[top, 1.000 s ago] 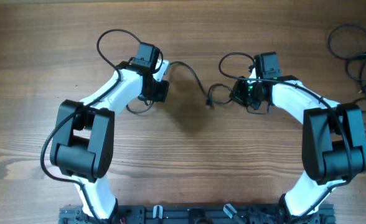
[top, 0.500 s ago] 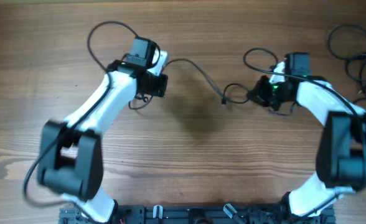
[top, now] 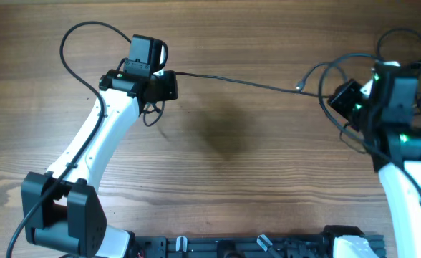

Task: Untangle cables

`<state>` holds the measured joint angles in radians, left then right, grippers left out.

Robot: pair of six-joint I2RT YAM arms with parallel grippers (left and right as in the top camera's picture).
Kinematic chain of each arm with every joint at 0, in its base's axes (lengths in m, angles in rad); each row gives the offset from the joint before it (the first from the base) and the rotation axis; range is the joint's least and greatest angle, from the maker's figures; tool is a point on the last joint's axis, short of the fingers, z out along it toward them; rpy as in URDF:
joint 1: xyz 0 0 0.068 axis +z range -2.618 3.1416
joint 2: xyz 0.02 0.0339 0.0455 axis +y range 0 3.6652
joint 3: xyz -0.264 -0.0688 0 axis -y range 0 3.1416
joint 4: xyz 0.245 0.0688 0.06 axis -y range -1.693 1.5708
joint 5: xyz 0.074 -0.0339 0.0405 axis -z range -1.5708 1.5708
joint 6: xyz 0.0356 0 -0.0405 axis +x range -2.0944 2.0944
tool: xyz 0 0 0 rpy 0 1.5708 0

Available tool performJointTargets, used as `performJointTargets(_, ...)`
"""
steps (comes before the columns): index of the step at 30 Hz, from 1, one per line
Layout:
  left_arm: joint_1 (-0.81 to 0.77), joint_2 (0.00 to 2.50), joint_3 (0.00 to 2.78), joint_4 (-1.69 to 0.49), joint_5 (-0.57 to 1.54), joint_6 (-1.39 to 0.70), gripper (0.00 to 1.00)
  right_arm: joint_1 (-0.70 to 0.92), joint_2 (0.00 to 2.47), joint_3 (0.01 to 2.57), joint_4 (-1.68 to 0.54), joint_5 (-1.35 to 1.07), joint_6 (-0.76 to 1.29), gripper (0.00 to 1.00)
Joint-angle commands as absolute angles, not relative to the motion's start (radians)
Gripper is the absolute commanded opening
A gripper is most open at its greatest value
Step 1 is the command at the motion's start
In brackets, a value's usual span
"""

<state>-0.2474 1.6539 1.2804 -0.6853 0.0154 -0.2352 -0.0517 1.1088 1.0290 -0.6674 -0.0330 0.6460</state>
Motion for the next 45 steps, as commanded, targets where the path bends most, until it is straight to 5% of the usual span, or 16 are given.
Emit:
performJointTargets(1, -0.171, 1.656, 1.28, -0.69, -0.136, -0.324, 0.04, -0.088, 1.051, 1.028, -0.673, 0.321, 0.709, 0.04)
performJointTargets(30, -0.171, 1.668, 1.277, -0.712, -0.282, -0.405, 0.04, -0.095, 1.05, 1.028, -0.672, 0.66, 0.654, 0.04)
performJointTargets(37, -0.172, 1.668, 1.277, -0.707, -0.258, -0.405, 0.04, -0.095, 1.081, 1.028, -0.67, 0.385, 0.597, 0.04)
performJointTargets(45, -0.173, 1.668, 1.277, -0.688, -0.078, -0.406, 0.04, -0.095, 1.242, 1.028, -0.675, -0.266, 0.523, 0.04)
